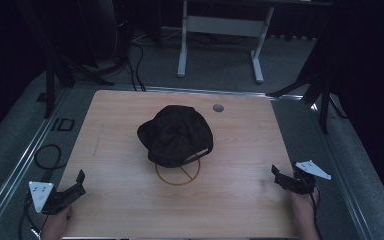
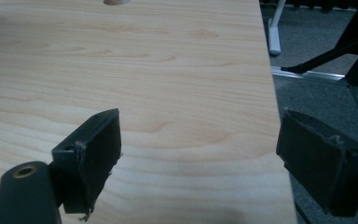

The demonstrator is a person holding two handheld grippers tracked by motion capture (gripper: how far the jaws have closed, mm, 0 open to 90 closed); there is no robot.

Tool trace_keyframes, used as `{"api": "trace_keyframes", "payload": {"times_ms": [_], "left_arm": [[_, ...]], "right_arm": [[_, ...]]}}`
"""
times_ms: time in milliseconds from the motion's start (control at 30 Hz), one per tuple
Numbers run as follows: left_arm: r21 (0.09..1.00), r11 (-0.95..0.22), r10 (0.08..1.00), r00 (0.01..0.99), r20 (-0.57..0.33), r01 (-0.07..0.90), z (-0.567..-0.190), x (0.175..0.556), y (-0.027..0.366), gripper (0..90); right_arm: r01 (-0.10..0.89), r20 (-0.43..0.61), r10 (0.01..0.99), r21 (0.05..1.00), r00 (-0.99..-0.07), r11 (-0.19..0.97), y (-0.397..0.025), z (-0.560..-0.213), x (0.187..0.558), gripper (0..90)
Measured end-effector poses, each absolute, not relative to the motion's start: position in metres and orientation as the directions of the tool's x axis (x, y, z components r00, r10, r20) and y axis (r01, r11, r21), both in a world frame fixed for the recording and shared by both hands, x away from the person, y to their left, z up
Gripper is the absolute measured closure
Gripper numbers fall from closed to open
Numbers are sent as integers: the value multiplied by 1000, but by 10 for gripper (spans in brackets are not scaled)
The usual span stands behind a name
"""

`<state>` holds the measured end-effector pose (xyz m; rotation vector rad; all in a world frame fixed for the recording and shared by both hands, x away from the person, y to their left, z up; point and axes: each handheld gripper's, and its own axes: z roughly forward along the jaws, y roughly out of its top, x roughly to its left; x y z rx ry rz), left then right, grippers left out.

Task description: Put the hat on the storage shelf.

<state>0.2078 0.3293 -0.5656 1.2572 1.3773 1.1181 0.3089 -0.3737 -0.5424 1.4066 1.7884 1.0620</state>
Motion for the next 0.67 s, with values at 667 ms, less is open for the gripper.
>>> {"api": "trace_keyframes", "payload": {"times_ms": [667], "left_arm": [[987,63,998,-41,-57,150,-566,208,330,6]], "right_arm": [[478,-1,984,874,-178,87,-390,-554,292,137]]}}
